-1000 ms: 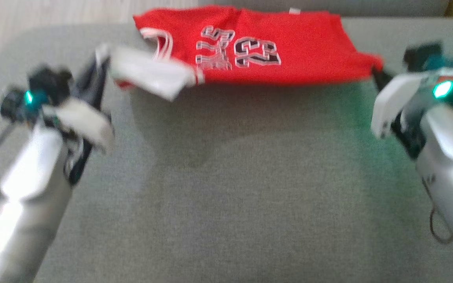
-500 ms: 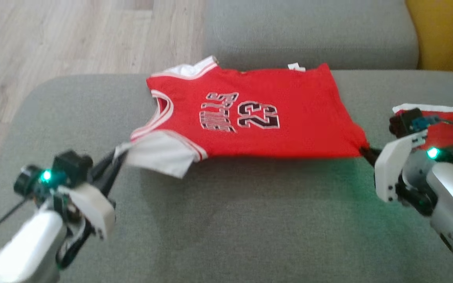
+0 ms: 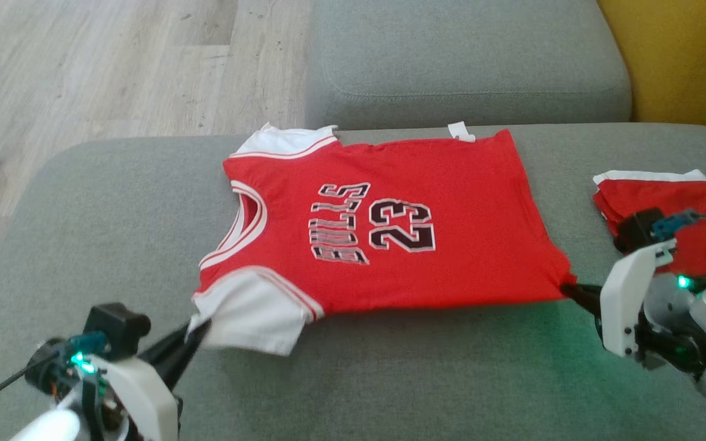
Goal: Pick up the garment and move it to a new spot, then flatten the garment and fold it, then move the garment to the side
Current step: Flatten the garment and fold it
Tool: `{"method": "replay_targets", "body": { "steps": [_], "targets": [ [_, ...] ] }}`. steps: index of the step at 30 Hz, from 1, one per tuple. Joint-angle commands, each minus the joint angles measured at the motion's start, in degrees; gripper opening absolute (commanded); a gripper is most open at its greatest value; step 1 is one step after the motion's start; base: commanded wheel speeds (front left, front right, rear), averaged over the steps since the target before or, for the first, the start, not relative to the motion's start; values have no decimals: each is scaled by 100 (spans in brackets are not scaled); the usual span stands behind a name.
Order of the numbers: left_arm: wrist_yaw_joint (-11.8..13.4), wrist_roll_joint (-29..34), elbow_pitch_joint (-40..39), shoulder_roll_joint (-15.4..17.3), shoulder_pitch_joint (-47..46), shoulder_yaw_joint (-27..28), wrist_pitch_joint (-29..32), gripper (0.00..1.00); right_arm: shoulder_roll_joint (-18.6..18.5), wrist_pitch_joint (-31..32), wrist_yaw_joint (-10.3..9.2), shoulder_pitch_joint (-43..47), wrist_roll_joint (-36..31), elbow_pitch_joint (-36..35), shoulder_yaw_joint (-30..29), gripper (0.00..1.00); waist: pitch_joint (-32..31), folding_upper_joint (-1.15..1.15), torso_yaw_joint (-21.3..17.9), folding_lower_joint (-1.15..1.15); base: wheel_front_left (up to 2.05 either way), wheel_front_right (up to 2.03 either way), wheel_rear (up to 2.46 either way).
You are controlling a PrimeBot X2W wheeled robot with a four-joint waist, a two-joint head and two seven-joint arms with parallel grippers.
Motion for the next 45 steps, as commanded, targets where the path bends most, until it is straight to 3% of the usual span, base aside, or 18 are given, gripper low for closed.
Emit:
{"method": "replay_targets", "body": {
  "steps": [1, 9, 14, 29, 41, 42, 43, 44, 45],
  "targets": [
    [67, -96, -309, 322, -245, 356, 113, 0, -236, 54, -4, 4, 98, -237, -113, 0, -5, 0, -15, 0, 0, 0, 0],
    [333, -197, -1047, 598, -264, 445, 605, 0, -416, 209, -4, 237, 205, -802, -508, 0, 118, 0, -86, 0, 0, 0, 0],
    [338, -99, -840, 424, -623, 474, 594, 0, -230, 75, -4, 170, -41, -853, -831, 0, 287, 0, -118, 0, 0, 0, 0],
    [-274, 312, 979, -118, -2392, 373, 613, 0, 647, -10, -4, -721, -925, -244, -1528, 0, 1268, 0, -207, 0, 0, 0, 0],
    [-640, 950, 2440, -609, -3702, -179, 516, 0, 1054, -63, -4, -1451, -1422, 530, -1438, 0, 1749, 0, -248, 0, 0, 0, 0],
    [-653, 997, 2569, -651, -3796, -224, 490, 8, 1066, -74, -4, -1495, -1447, 588, -1410, 0, 1777, 0, -247, 0, 0, 0, 0],
    [-662, 1031, 2704, -701, -3877, -260, 465, 55, 1071, -126, -4, -1545, -1490, 652, -1403, 14, 1800, 0, -243, 0, 0, 0, 0],
    [-668, 1035, 2842, -768, -3945, -278, 441, 100, 1086, -221, -4, -1596, -1527, 713, -1425, 100, 1823, 0, -237, 0, 0, 0, 0],
    [-671, 1033, 2969, -842, -4013, -276, 380, 100, 1124, -275, -4, -1639, -1513, 812, -1484, 100, 1842, 0, -231, 0, 0, 0, 0]
  ]
}}
